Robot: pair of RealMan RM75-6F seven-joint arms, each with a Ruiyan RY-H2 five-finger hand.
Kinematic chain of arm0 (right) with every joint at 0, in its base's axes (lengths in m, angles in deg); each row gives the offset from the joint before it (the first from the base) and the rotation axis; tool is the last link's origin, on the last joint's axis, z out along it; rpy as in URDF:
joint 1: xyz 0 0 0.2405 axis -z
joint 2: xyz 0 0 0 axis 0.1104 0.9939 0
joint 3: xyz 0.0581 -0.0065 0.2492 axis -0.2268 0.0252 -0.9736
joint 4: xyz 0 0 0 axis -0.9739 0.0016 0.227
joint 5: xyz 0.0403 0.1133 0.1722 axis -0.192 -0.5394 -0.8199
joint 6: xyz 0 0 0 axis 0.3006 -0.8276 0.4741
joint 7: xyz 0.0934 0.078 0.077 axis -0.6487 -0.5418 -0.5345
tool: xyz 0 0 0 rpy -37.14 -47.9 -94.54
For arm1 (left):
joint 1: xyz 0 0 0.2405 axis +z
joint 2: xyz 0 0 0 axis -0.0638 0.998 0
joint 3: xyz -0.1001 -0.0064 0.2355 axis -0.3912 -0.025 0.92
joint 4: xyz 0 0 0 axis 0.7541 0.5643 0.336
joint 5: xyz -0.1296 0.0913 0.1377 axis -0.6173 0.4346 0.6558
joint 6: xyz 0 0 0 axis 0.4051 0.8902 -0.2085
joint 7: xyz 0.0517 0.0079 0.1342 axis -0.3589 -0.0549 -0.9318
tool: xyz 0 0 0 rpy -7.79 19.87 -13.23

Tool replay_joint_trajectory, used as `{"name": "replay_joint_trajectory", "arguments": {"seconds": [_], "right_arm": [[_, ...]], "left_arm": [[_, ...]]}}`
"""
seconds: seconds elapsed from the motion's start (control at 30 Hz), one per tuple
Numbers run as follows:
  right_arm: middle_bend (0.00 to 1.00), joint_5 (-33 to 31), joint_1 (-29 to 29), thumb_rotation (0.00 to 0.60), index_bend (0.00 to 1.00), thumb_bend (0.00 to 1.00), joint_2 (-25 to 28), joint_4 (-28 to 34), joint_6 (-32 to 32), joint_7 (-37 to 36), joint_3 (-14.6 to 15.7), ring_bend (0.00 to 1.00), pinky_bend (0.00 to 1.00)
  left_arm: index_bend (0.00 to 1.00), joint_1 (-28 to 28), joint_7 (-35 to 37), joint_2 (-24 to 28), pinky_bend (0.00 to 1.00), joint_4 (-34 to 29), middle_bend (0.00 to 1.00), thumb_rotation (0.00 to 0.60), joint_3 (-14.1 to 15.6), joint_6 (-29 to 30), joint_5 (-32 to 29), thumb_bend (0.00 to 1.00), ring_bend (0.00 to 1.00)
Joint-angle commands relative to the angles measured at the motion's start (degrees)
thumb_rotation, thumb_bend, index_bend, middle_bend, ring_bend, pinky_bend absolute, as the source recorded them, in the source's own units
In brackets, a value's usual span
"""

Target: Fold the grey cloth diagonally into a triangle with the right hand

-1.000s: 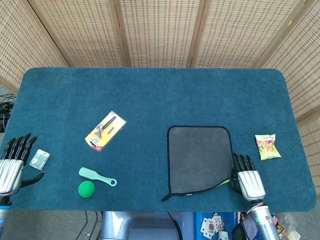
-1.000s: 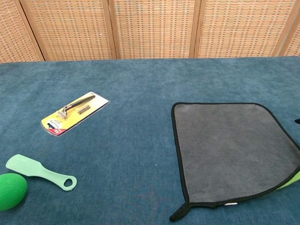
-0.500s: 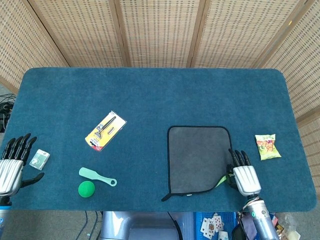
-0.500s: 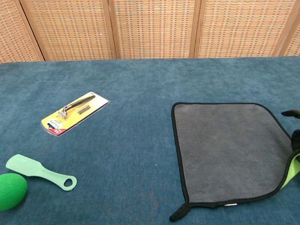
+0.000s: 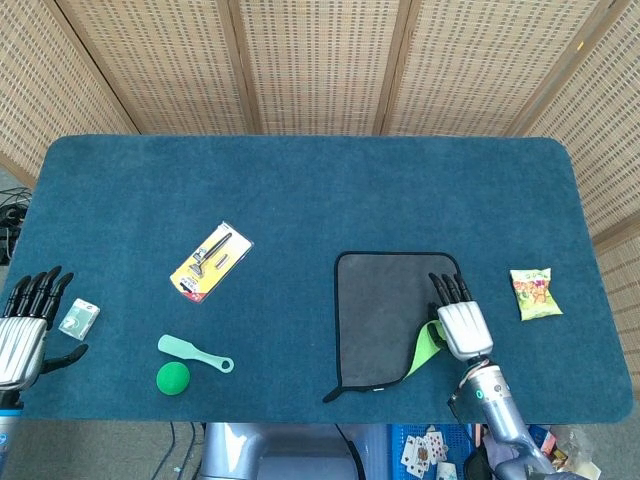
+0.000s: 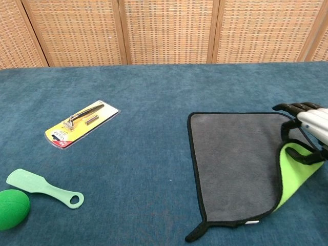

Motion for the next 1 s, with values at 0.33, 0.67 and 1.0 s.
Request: {"name": "replay_joint_trajectory", "arguments": {"seconds": [0.33,0.67,1.0], "right_arm": [[0.08,-5.4,-5.9,0.600,0.57,0.57,-3.0,-1.7,-5.0,5.2,-4.5,0.00,0.00],[0.08,-8.0,-8.8,0.600,0.57,0.57,-5.6,-3.1,-6.4,6.9,-4.8,0.00,0.00],[0.08,-9.6,-11.3,0.600,0.57,0.57,-6.5,-3.8,-7.3,7.8,-5.8,0.00,0.00]], "left_arm": [[0.00,-0.3,0.8,0.1,0.00,0.4,0.00,0.600,-0.3,-0.8,-0.9,0.06,0.00],[0.00,-0.4,1.6,0.3,0.00,0.5,0.00,0.600,-0.4,-1.2,-1.4,0.06,0.00],[0.00,-0.7,1.9,0.2,0.00,0.8,0.00,0.600,-0.6,-2.0,-2.1,0.06,0.00]]}}
